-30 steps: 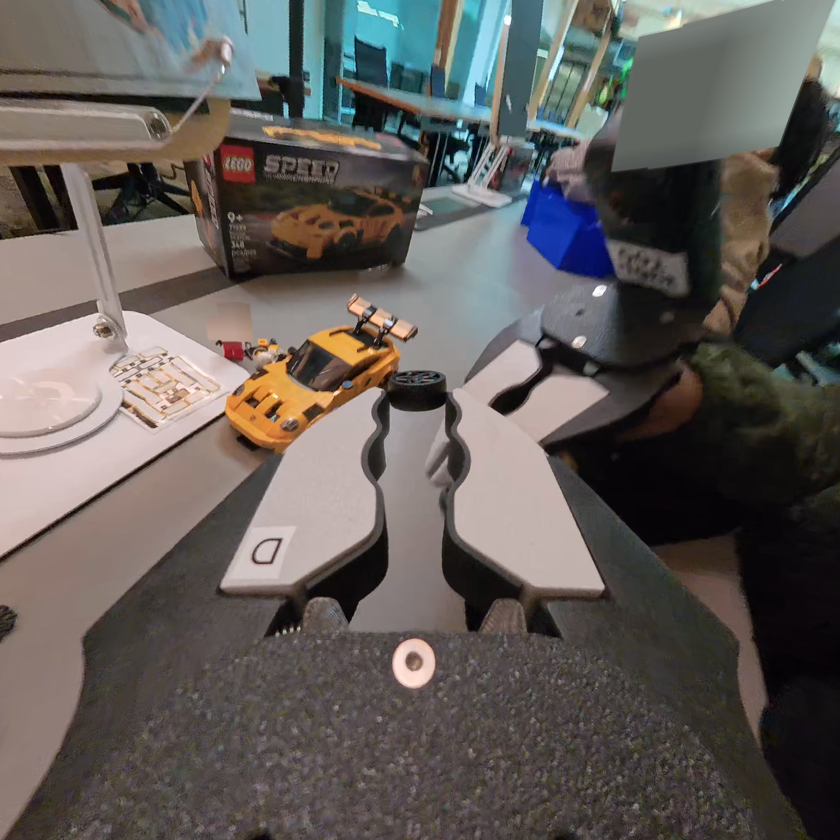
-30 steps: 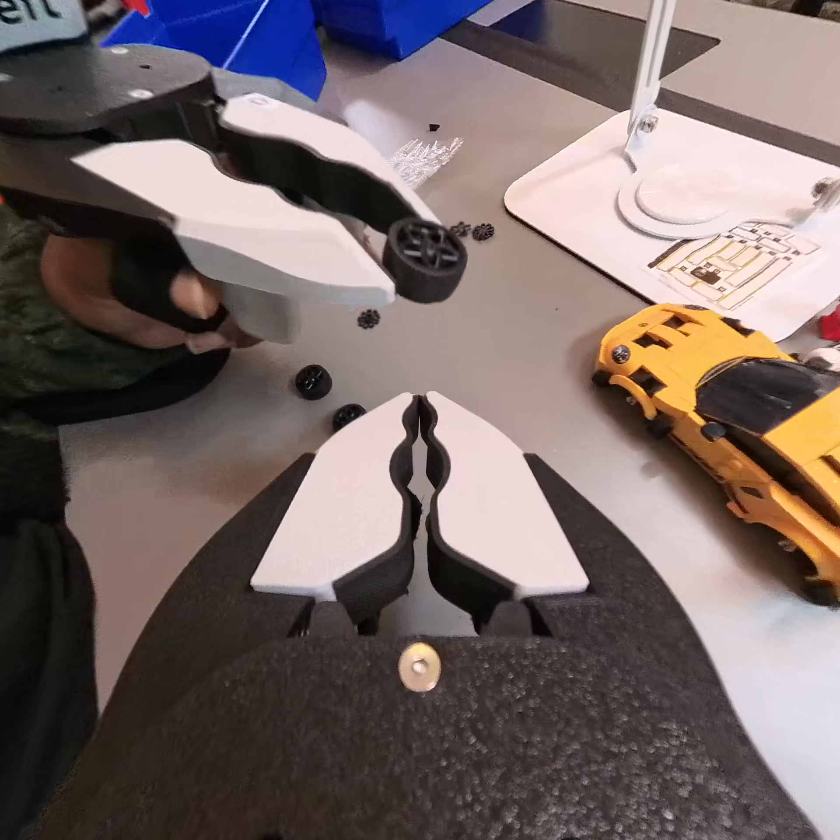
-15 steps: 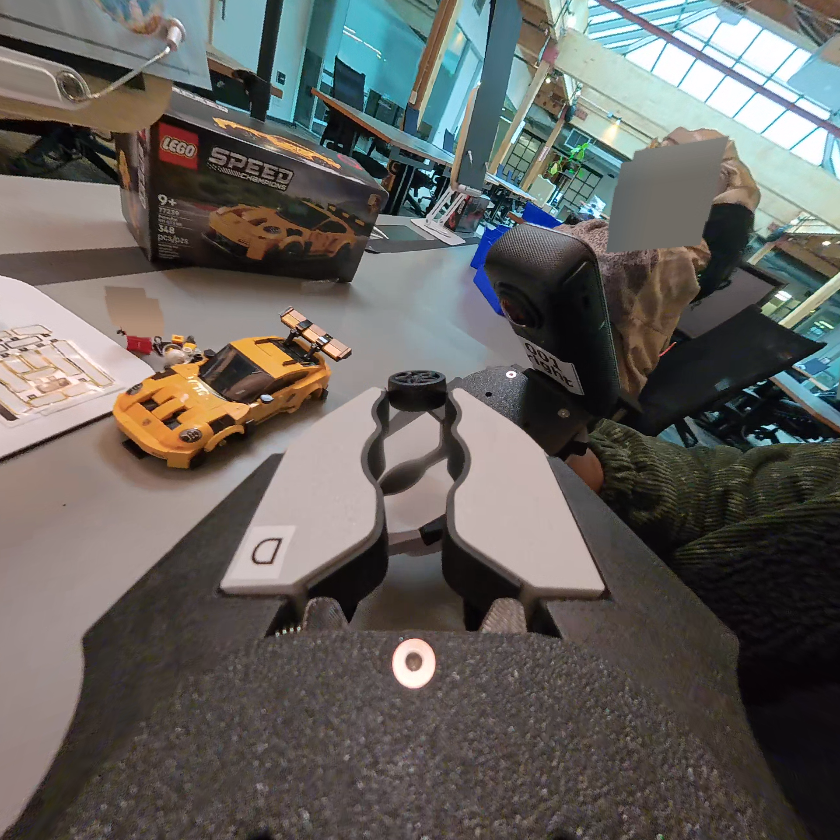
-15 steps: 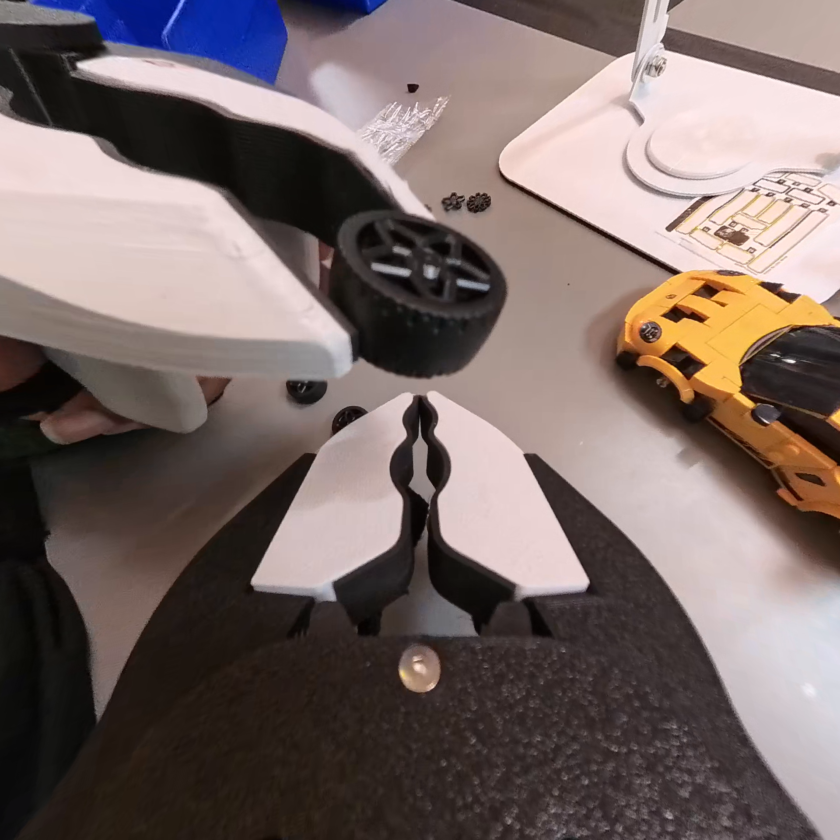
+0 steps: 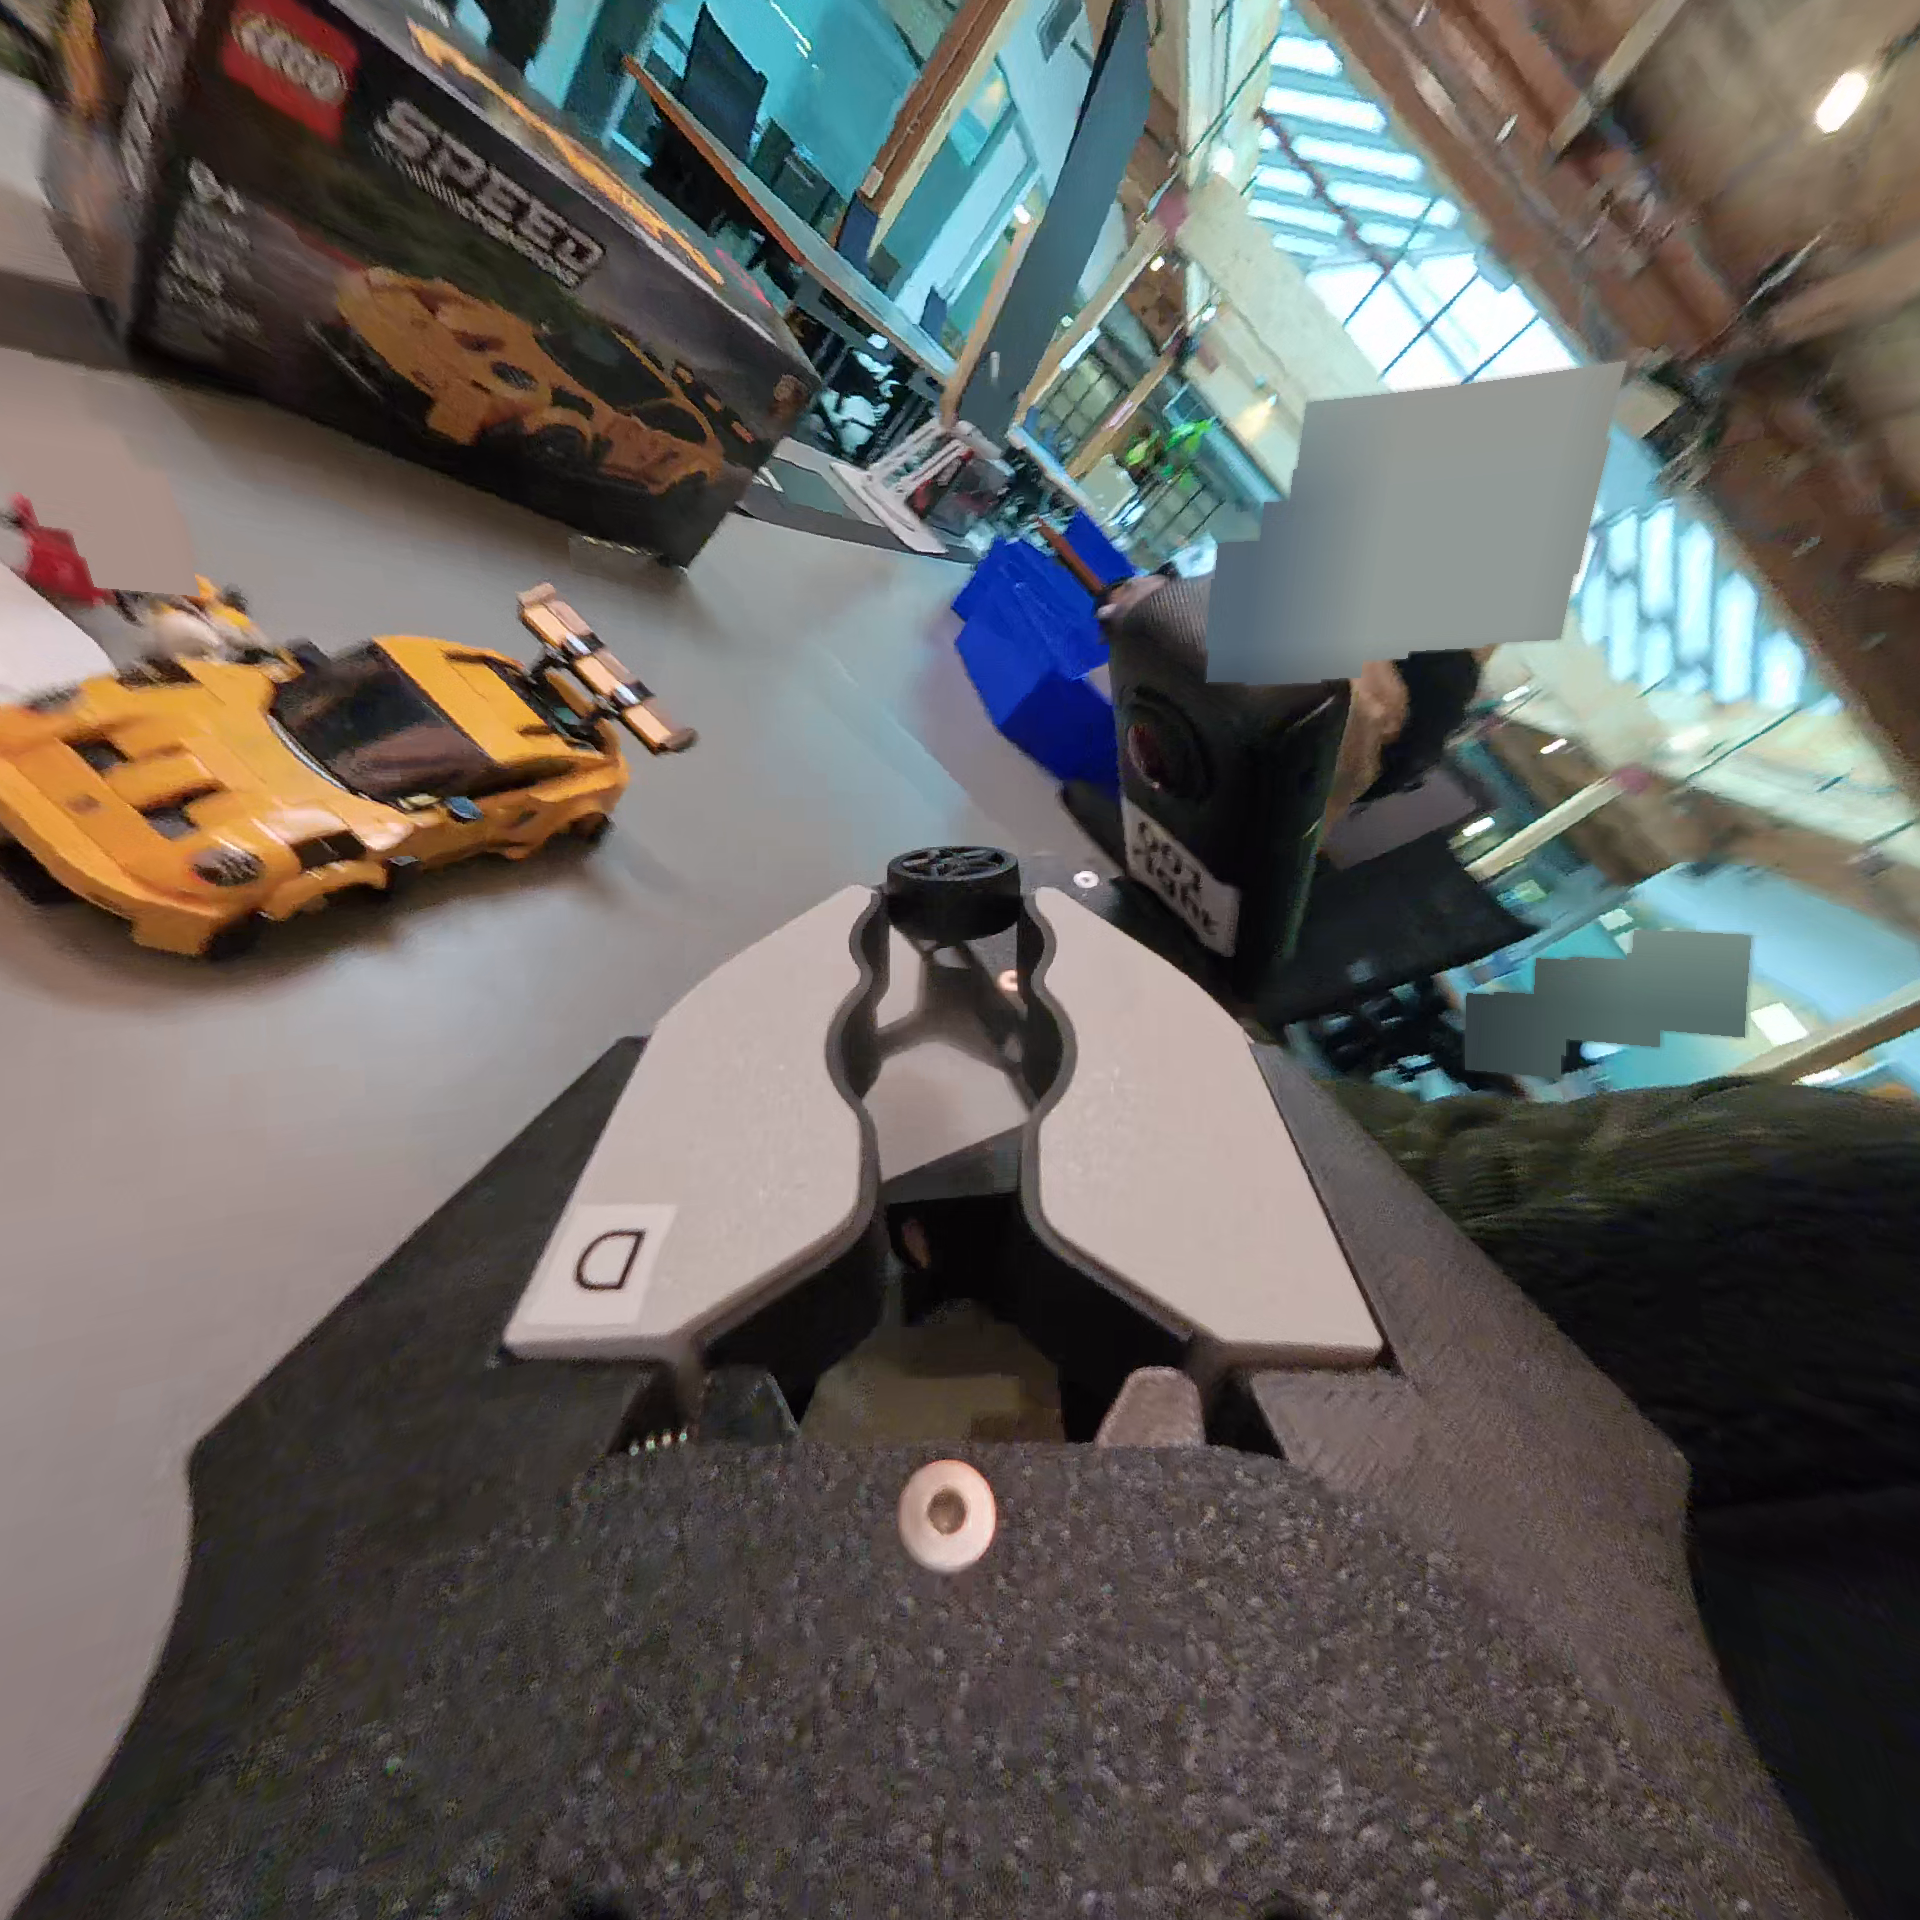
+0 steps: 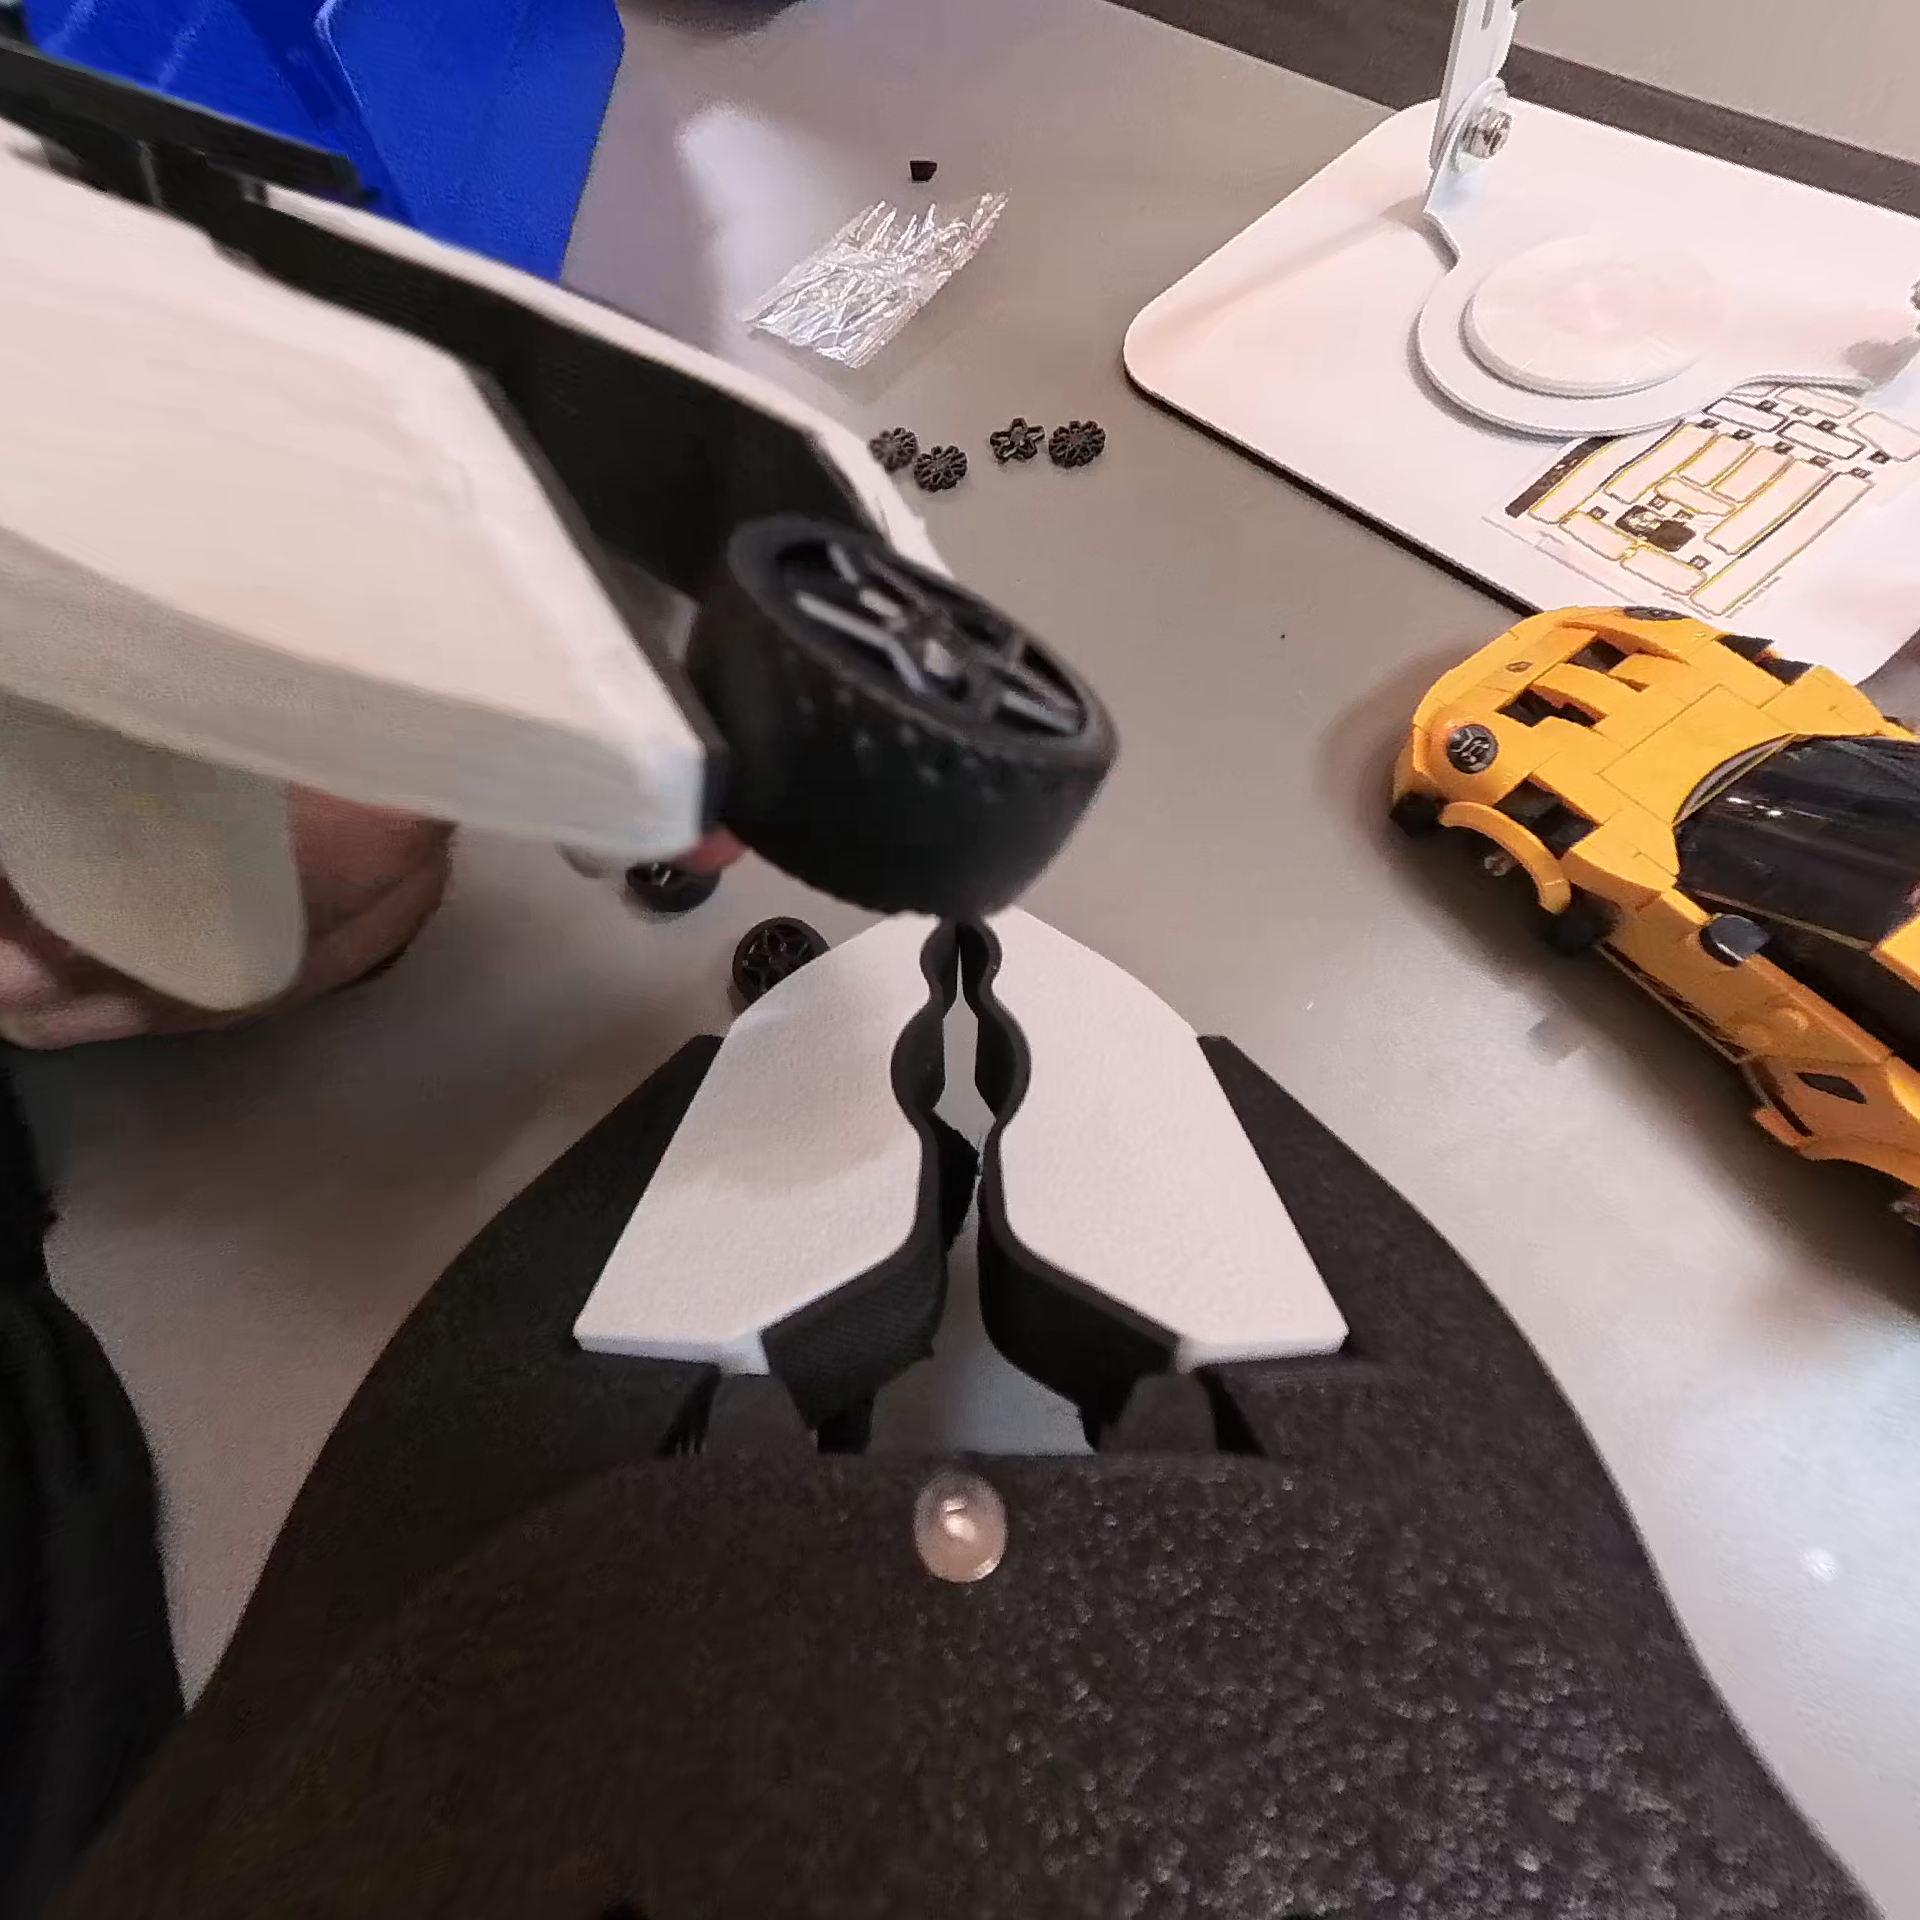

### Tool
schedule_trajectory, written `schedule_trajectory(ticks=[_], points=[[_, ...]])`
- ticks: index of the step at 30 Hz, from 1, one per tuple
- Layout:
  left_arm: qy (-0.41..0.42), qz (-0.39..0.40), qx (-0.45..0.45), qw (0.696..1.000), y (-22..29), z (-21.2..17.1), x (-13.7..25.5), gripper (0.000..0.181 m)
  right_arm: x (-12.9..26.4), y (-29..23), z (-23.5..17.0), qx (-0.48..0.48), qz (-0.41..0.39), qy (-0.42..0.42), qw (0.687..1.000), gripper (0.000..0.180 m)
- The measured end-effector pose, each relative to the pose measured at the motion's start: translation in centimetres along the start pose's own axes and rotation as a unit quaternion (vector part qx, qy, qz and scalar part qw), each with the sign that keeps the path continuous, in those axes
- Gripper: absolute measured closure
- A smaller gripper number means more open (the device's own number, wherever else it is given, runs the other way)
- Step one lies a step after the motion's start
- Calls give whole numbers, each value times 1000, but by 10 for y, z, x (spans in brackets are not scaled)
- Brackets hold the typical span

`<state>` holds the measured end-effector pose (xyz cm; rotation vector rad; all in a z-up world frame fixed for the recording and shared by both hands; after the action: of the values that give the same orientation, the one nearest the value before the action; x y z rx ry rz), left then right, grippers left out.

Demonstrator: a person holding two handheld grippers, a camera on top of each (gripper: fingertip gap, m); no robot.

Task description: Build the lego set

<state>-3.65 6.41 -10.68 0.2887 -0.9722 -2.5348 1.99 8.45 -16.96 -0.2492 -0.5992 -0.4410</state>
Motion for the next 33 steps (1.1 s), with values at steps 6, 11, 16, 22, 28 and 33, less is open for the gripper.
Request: schedule_trajectory(ticks=[6, 11, 16, 22, 28, 33], points=[[24, -70, 147, 986, -5, -4, 0, 157, -1, 0, -1, -1, 0, -5, 1000, 180], [40, -94, 209, 973, -11, -6, 1, 157, -2, 0, -2, -1, 1, -8, 1000, 180], [48, -102, 237, 965, -14, -8, 1, 157, -2, 0, -3, -1, 3, -10, 1000, 180], [55, -86, 238, 966, -17, -8, 2, 158, -4, -1, -4, 0, 5, -13, 1000, 179], [57, -78, 237, 967, -19, -8, 3, 158, -4, -1, -4, 1, 6, -14, 1000, 179], [57, -74, 231, 968, -20, -8, 4, 158, -4, -2, -5, 4, 10, -15, 1000, 178]])
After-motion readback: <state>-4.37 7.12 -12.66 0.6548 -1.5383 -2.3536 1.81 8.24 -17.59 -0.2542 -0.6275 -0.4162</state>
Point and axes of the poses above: each gripper's, where its closed fingertips meet, x back along the fingers, z out of its top, y = z × x across the jaws, the point moved 6 cm from there along x, back along the fingers, and after that the axes turned 8 degrees about -z, right-handed, at the moved point
